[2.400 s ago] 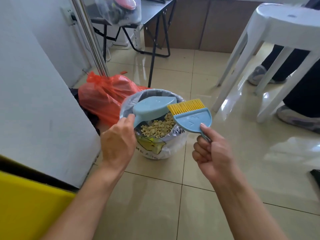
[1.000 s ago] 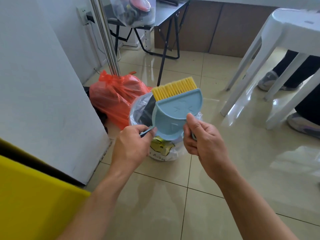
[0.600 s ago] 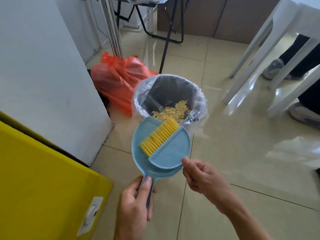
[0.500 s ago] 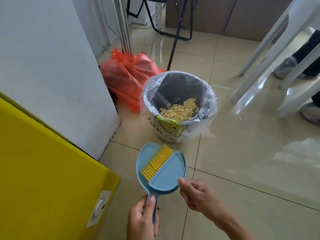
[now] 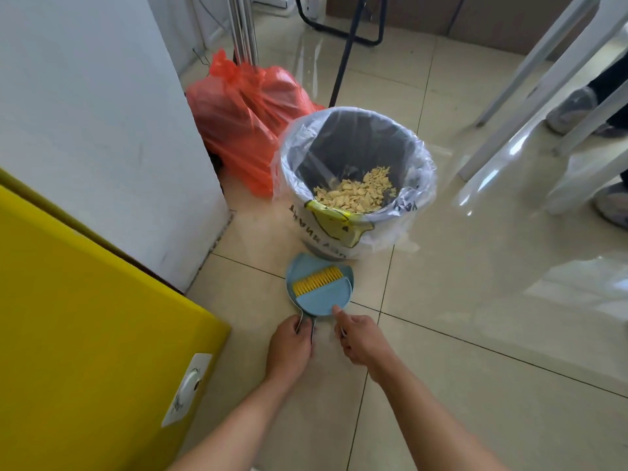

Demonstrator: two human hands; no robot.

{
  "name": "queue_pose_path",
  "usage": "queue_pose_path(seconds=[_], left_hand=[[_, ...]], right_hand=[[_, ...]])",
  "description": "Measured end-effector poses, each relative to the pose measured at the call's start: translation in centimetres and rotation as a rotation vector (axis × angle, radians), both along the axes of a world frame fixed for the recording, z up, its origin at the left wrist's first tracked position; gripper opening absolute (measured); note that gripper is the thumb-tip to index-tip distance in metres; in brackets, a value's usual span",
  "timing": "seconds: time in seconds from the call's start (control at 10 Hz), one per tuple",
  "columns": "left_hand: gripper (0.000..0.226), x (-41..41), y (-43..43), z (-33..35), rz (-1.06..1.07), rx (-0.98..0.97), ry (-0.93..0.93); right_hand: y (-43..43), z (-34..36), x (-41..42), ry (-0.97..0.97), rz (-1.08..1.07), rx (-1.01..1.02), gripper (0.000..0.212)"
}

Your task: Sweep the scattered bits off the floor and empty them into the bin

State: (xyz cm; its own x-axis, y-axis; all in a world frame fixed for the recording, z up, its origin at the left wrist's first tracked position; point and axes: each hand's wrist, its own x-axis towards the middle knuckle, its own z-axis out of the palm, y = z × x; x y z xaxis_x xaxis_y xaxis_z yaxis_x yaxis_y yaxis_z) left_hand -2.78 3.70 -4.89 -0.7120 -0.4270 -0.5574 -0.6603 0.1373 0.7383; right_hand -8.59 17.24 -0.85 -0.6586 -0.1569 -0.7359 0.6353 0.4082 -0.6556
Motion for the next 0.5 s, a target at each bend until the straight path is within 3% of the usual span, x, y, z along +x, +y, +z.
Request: queue_pose_path(seconds=[0.1,0.2,0.4,0.5], left_hand=[[0.031,0.2,0.0,0.6,-0.048,-0.29,0.023],[0.025,0.3,0.1,0.9,-0.082,-0.422,0.039],[0.014,1.1,0.2,1.5,-0.065,-0.447,0.092],[0.014,2.3,0.3,2.9,0.018,-0.528,0.234]], right_hand=[[-0.2,-0.1,-0.5,0.017,0.0,0.012,0.054],[-0.7,-0.5,-0.2,0.06,-0.035,-0.002,0.05],[-0.6,-0.5,1.2,0.078,-0.033,0.081,0.051],[0.7,1.3,2.3,0.178,0.01,0.197,0.05]])
